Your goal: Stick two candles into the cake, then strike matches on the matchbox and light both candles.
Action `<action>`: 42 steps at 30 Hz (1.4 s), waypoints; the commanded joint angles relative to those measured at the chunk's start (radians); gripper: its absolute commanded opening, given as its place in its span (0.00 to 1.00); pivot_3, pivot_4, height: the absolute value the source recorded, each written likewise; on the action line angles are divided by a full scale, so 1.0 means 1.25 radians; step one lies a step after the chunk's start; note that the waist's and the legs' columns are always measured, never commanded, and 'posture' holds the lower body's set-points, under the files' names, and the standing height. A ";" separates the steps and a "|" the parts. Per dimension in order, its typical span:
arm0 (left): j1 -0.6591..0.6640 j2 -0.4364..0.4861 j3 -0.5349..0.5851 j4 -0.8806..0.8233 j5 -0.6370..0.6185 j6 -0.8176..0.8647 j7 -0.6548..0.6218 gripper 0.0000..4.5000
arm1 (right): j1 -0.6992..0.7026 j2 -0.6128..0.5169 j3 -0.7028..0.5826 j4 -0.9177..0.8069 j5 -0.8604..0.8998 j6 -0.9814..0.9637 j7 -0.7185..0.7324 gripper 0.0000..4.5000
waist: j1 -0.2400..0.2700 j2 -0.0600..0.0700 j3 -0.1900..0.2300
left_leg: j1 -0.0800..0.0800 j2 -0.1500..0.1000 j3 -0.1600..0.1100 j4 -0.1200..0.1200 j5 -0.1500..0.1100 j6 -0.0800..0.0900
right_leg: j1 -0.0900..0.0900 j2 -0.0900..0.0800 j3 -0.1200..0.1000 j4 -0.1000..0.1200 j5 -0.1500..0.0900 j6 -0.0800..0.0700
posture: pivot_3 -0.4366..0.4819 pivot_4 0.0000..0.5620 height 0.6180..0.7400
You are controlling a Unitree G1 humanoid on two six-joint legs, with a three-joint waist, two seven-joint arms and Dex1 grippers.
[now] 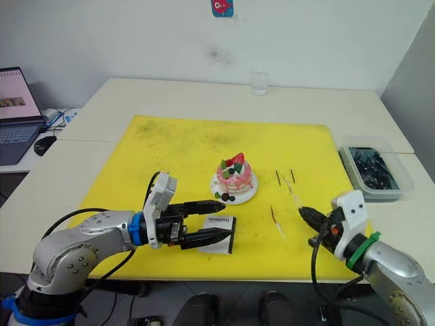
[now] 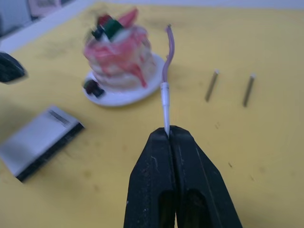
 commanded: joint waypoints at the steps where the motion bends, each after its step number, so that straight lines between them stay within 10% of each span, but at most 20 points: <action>1: -0.050 -0.042 0.036 0.010 -0.145 0.051 0.078 1.00 | -0.047 -0.010 -0.033 -0.055 0.190 0.027 -0.053 0.01 | 0.000 0.000 0.000 | 0.000 0.000 0.000 0.000 0.000 0.000 | 0.000 0.000 0.000 0.000 0.000 0.000 | 0.48 0.27 1.00; 15: -0.157 -0.227 0.020 0.096 -0.435 0.030 0.372 1.00 | -0.157 -0.141 0.069 -0.011 0.653 -0.066 -0.286 0.01 | -0.001 0.000 0.000 | -0.001 -0.002 0.000 0.000 0.000 0.000 | 0.000 0.002 0.000 0.000 0.000 0.001 | 0.48 0.27 1.00; 42: -0.101 -0.301 -0.012 0.102 -0.599 -0.071 0.490 1.00 | -0.171 -0.213 0.133 0.013 0.810 -0.239 -0.400 0.01 | 0.000 -0.001 0.000 | -0.001 -0.002 0.000 0.000 0.000 0.000 | 0.000 0.003 0.001 -0.001 0.000 0.001 | 0.48 0.27 1.00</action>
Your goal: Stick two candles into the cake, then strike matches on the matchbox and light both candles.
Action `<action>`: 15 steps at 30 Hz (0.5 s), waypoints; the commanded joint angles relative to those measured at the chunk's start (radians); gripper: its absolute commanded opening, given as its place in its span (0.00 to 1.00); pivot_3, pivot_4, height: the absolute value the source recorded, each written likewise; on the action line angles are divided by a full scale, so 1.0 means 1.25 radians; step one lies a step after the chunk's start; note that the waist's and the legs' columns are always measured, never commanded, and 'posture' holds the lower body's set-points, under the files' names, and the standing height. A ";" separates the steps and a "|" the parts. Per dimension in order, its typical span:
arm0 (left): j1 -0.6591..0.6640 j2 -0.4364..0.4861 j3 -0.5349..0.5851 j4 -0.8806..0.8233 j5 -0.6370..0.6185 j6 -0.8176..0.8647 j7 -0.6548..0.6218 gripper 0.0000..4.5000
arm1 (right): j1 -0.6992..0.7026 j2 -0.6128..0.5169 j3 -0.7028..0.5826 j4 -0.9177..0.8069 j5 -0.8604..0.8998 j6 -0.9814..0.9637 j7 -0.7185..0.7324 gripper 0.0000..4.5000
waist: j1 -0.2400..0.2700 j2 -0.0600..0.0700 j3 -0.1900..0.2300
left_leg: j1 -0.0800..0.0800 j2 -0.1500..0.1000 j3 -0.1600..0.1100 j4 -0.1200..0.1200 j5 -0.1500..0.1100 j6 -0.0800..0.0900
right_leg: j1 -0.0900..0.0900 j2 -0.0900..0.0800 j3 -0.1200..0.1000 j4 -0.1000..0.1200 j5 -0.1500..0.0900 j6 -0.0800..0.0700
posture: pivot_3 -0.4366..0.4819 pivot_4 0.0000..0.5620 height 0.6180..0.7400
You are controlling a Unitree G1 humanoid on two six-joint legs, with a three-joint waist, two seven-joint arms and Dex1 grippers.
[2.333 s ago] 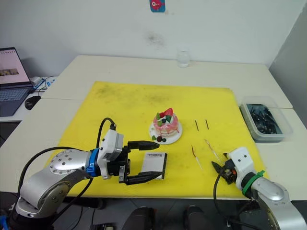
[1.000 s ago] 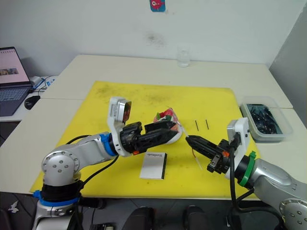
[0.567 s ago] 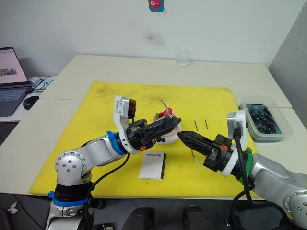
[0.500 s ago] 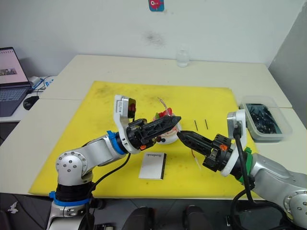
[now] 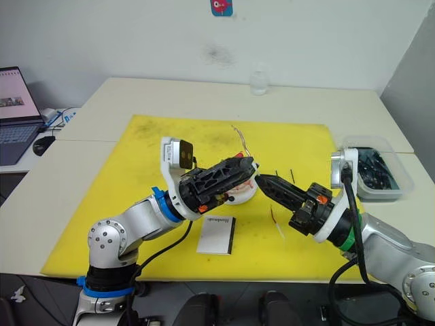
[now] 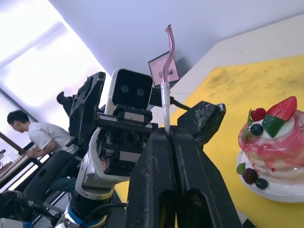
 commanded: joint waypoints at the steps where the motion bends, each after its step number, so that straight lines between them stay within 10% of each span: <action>1: 0.003 -0.014 -0.007 -0.025 -0.016 -0.026 0.002 1.00 | -0.004 -0.011 -0.010 -0.009 0.030 -0.025 -0.004 0.01 | 0.000 0.000 0.000 | 0.000 0.000 0.000 0.000 0.000 0.000 | 0.000 0.000 0.000 0.000 0.000 0.000 | 0.48 0.27 1.00; 8: 0.014 -0.020 -0.020 -0.031 -0.034 -0.034 0.002 1.00 | -0.002 -0.022 -0.005 -0.015 0.038 -0.030 -0.007 0.01 | 0.000 0.000 0.000 | 0.000 0.000 0.000 0.000 0.000 0.000 | 0.000 0.000 0.000 0.000 0.000 0.000 | 0.48 0.27 1.00; 15: -0.002 -0.022 -0.022 -0.006 -0.031 -0.034 -0.010 0.59 | -0.002 -0.026 0.007 -0.020 0.031 -0.031 -0.010 0.00 | 0.000 0.000 0.000 | 0.000 0.000 0.000 0.000 0.000 0.000 | 0.000 0.000 0.000 0.000 0.000 0.000 | 0.48 0.27 1.00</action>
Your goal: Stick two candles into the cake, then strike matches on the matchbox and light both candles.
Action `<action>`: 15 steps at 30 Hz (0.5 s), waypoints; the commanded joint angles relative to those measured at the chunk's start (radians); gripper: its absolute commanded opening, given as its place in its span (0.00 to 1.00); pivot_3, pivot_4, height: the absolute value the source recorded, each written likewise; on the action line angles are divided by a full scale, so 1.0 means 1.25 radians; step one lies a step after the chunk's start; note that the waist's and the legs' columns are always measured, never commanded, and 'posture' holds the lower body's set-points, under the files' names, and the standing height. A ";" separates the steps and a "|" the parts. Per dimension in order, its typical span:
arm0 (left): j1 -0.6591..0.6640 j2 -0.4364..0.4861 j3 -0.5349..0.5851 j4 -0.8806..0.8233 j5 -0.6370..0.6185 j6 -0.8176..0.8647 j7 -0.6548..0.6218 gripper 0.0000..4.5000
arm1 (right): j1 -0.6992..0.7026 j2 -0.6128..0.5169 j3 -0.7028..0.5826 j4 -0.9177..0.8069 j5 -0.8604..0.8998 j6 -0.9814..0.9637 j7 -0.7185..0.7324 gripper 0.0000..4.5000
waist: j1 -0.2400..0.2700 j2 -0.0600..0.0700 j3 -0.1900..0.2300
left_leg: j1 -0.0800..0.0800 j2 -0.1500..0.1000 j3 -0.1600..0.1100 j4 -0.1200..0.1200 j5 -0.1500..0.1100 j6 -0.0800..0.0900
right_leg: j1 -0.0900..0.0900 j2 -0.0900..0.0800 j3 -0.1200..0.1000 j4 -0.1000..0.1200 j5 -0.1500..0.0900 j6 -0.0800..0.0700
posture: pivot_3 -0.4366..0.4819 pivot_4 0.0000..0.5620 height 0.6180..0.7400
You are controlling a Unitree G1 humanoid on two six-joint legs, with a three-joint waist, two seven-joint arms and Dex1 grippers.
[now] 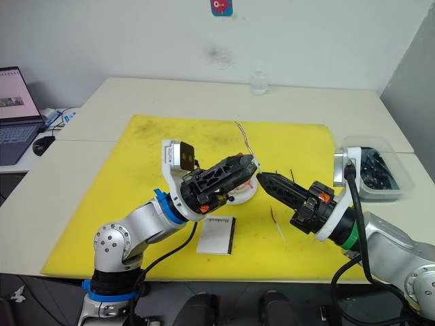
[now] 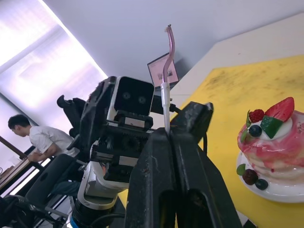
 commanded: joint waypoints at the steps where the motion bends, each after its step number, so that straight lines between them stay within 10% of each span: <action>1: -0.021 -0.009 -0.007 -0.002 -0.004 -0.011 -0.020 0.53 | -0.003 -0.006 0.004 -0.021 0.008 -0.016 -0.002 0.00 | 0.000 0.000 0.000 | 0.000 0.000 0.000 0.000 0.000 0.000 | 0.000 0.000 0.000 0.000 0.000 0.000 | 0.48 0.27 1.00; 8: -0.025 -0.010 -0.025 0.004 0.022 0.003 -0.050 0.02 | 0.000 -0.008 0.008 -0.023 0.005 -0.018 -0.002 0.00 | 0.000 0.000 0.000 | 0.000 0.000 0.000 0.000 0.000 0.000 | 0.000 0.000 0.000 0.000 0.000 0.000 | 0.48 0.27 1.00; 15: -0.020 -0.007 -0.028 0.002 0.036 0.009 -0.064 0.00 | -0.002 -0.009 0.016 -0.024 0.000 -0.015 0.001 0.00 | 0.000 0.000 0.000 | 0.000 0.000 0.000 0.000 0.000 0.000 | 0.000 0.000 0.000 -0.001 0.000 0.000 | 0.48 0.27 1.00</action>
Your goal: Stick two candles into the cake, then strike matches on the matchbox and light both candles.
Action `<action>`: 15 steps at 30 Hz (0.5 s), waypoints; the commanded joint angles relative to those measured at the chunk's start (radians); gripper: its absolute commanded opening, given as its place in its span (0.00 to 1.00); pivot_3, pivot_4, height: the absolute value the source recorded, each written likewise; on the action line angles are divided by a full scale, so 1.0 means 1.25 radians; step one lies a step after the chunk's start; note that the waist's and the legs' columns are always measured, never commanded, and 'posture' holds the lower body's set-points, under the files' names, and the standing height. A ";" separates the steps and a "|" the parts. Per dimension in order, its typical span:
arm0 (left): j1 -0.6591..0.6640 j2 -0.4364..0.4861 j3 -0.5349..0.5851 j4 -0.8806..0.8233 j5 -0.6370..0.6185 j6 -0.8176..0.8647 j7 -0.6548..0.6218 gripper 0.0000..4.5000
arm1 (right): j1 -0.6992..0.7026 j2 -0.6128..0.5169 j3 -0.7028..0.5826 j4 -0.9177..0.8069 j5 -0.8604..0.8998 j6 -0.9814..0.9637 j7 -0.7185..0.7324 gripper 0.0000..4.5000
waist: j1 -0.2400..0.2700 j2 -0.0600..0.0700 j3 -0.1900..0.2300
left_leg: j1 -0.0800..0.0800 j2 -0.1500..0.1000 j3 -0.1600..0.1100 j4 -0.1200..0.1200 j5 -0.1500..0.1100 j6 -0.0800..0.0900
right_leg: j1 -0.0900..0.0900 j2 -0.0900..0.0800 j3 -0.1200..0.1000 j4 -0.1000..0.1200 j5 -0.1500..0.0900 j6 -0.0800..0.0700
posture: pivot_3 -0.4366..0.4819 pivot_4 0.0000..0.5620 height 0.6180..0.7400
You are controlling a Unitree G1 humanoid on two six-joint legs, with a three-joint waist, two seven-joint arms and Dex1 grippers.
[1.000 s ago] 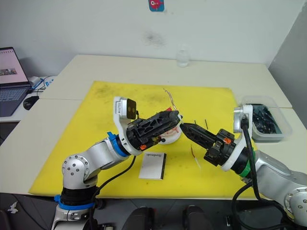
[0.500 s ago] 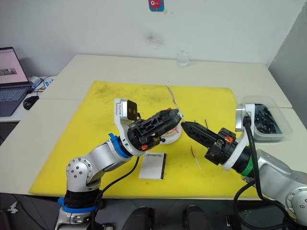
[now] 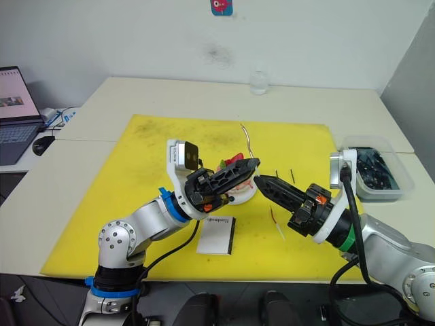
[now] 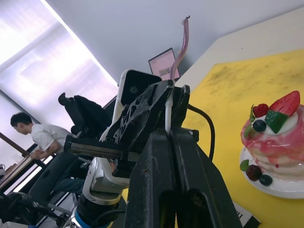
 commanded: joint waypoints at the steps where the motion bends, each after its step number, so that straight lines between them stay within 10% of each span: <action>1: -0.006 -0.001 -0.013 -0.027 0.004 0.005 -0.021 0.00 | -0.003 -0.009 0.002 -0.017 0.005 -0.012 0.005 0.00 | 0.000 0.000 0.000 | 0.000 0.000 0.000 0.000 0.000 0.000 | 0.000 0.000 0.000 0.000 0.000 0.000 | 0.48 0.27 1.00; 6: -0.013 0.007 0.001 -0.051 0.074 -0.020 -0.035 0.00 | 0.007 -0.029 -0.006 -0.019 -0.041 0.000 0.018 0.13 | 0.000 0.000 0.000 | 0.000 0.000 0.000 0.000 0.000 0.000 | 0.000 0.000 0.000 0.000 0.000 0.000 | 0.48 0.27 1.00; 15: -0.086 0.206 0.067 -0.099 0.378 -0.087 -0.161 0.00 | -0.033 -0.171 -0.001 -0.020 -0.331 0.052 0.199 0.86 | -0.002 0.000 0.000 | 0.000 0.000 0.000 -0.001 0.000 0.000 | -0.001 0.001 0.000 -0.001 -0.001 -0.001 | 0.48 0.27 1.00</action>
